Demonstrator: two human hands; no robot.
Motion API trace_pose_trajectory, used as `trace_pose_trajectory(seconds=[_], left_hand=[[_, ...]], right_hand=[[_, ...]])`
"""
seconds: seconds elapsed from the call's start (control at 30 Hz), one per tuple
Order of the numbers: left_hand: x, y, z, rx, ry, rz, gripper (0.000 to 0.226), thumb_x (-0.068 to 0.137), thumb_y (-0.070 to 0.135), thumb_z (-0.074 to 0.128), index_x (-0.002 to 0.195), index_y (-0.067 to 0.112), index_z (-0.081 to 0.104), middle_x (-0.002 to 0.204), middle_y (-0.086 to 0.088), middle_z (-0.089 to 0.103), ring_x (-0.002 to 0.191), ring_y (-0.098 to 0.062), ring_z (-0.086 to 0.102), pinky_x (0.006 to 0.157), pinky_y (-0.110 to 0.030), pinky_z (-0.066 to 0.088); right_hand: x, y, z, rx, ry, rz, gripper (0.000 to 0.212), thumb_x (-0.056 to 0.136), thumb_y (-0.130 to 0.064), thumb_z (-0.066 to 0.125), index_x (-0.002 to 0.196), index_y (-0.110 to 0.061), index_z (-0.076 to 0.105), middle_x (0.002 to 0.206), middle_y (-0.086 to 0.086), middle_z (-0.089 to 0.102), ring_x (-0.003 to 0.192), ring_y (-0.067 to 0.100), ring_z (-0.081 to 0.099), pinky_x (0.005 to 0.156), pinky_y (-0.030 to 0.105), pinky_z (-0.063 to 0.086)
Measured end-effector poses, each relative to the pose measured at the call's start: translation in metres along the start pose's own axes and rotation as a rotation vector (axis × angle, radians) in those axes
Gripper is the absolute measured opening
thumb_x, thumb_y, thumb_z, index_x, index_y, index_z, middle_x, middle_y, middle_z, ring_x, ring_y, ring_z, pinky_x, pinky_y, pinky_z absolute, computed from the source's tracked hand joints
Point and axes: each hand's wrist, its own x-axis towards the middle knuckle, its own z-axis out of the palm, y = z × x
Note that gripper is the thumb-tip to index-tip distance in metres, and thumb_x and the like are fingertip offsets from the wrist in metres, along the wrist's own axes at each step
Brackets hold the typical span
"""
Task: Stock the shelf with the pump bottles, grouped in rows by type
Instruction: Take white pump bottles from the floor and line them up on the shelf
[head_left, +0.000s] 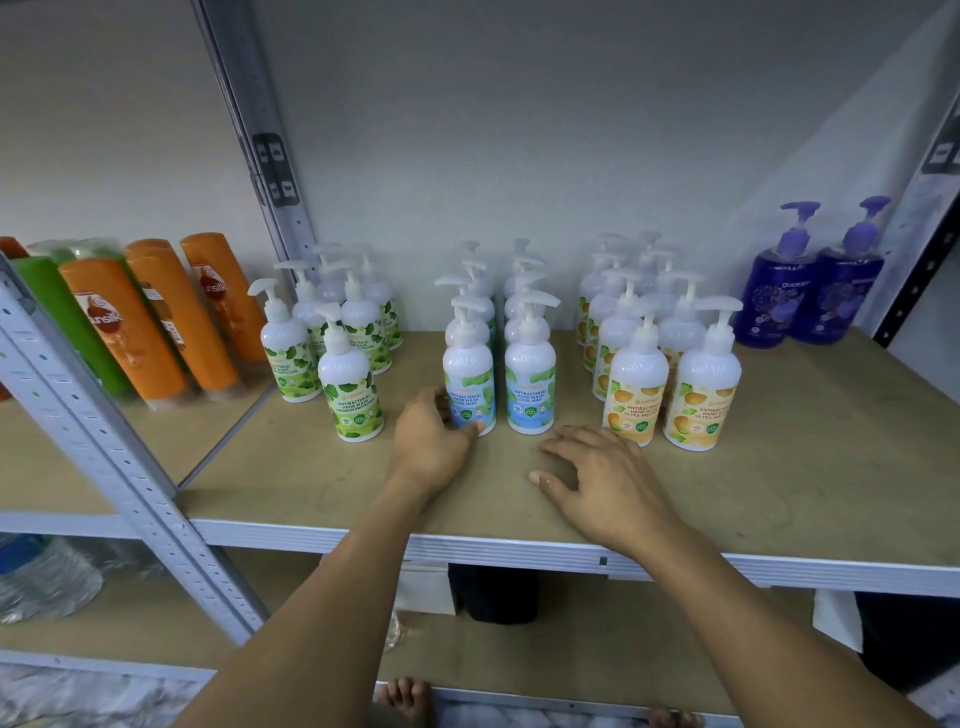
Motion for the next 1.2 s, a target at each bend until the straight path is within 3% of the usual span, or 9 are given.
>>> trace_pose_trajectory(seconds=[0.13, 0.3, 0.4, 0.47, 0.53, 0.67, 0.97, 1.07, 1.2], left_hand=[[-0.001, 0.000, 0.002, 0.036, 0.027, -0.022, 0.059, 0.081, 0.026, 0.083, 0.129, 0.008, 0.054, 0.121, -0.003, 0.065, 0.101, -0.013, 0.059, 0.081, -0.022, 0.042], [0.001, 0.001, 0.001, -0.005, 0.026, -0.017, 0.059, 0.077, 0.025, 0.087, 0.126, 0.009, 0.057, 0.114, 0.002, 0.066, 0.097, -0.011, 0.060, 0.081, -0.022, 0.044], [0.004, -0.001, 0.000, -0.057, -0.007, -0.002, 0.059, 0.077, 0.021, 0.087, 0.128, 0.012, 0.058, 0.114, 0.006, 0.067, 0.103, -0.012, 0.065, 0.091, -0.028, 0.052], [0.006, -0.004, 0.000, -0.065, -0.016, 0.010, 0.056, 0.079, 0.019, 0.085, 0.128, 0.013, 0.059, 0.113, 0.006, 0.067, 0.105, -0.013, 0.065, 0.095, -0.032, 0.053], [0.007, -0.004, 0.001, -0.055, -0.010, 0.021, 0.055, 0.080, 0.019, 0.084, 0.128, 0.013, 0.060, 0.110, 0.007, 0.067, 0.102, -0.012, 0.065, 0.094, -0.031, 0.053], [0.008, -0.003, 0.005, -0.042, 0.018, 0.030, 0.052, 0.079, 0.021, 0.085, 0.124, 0.013, 0.061, 0.105, 0.007, 0.068, 0.098, -0.012, 0.066, 0.085, -0.025, 0.050], [0.010, -0.004, 0.005, -0.036, 0.001, -0.002, 0.061, 0.076, 0.028, 0.087, 0.128, 0.015, 0.058, 0.114, 0.003, 0.070, 0.103, -0.015, 0.067, 0.090, -0.030, 0.053], [0.008, 0.000, 0.006, -0.009, 0.016, -0.018, 0.071, 0.069, 0.043, 0.090, 0.126, 0.019, 0.055, 0.114, 0.008, 0.068, 0.101, -0.012, 0.066, 0.090, -0.035, 0.055], [0.008, 0.002, 0.007, 0.014, 0.044, -0.017, 0.067, 0.072, 0.042, 0.088, 0.126, 0.015, 0.058, 0.118, 0.002, 0.070, 0.103, -0.015, 0.067, 0.092, -0.039, 0.055]], right_hand=[[0.000, -0.001, -0.001, -0.017, -0.007, 0.000, 0.055, 0.095, -0.064, 0.044, 0.140, -0.033, 0.055, 0.153, -0.009, 0.045, 0.140, 0.013, 0.036, 0.115, 0.037, 0.027], [-0.001, -0.005, -0.003, -0.048, -0.027, 0.000, 0.068, 0.089, -0.070, 0.030, 0.141, -0.034, 0.053, 0.153, -0.009, 0.044, 0.140, 0.013, 0.035, 0.115, 0.035, 0.026], [-0.001, -0.004, -0.001, -0.048, -0.039, -0.007, 0.062, 0.094, -0.067, 0.036, 0.144, -0.032, 0.051, 0.155, -0.007, 0.042, 0.142, 0.014, 0.034, 0.117, 0.036, 0.025], [-0.001, -0.005, -0.001, -0.055, -0.052, -0.010, 0.074, 0.089, -0.073, 0.024, 0.144, -0.031, 0.050, 0.156, -0.006, 0.040, 0.143, 0.014, 0.033, 0.119, 0.038, 0.025], [-0.002, -0.005, 0.000, -0.067, -0.062, -0.019, 0.085, 0.082, -0.075, 0.012, 0.146, -0.031, 0.047, 0.157, -0.007, 0.038, 0.144, 0.013, 0.030, 0.120, 0.039, 0.024], [-0.004, -0.006, -0.001, -0.075, -0.063, -0.030, 0.089, 0.081, -0.075, 0.008, 0.149, -0.031, 0.042, 0.160, -0.007, 0.033, 0.146, 0.013, 0.025, 0.121, 0.038, 0.022], [-0.003, -0.005, 0.000, -0.069, -0.066, -0.026, 0.085, 0.083, -0.075, 0.011, 0.148, -0.032, 0.043, 0.159, -0.007, 0.035, 0.146, 0.014, 0.027, 0.120, 0.039, 0.023], [-0.003, -0.004, 0.000, -0.076, -0.066, -0.033, 0.075, 0.089, -0.073, 0.020, 0.148, -0.032, 0.043, 0.159, -0.007, 0.034, 0.146, 0.013, 0.026, 0.120, 0.039, 0.023], [-0.003, -0.004, -0.001, -0.068, -0.065, -0.039, 0.066, 0.095, -0.068, 0.030, 0.149, -0.031, 0.043, 0.159, -0.006, 0.034, 0.146, 0.014, 0.026, 0.120, 0.039, 0.022]])
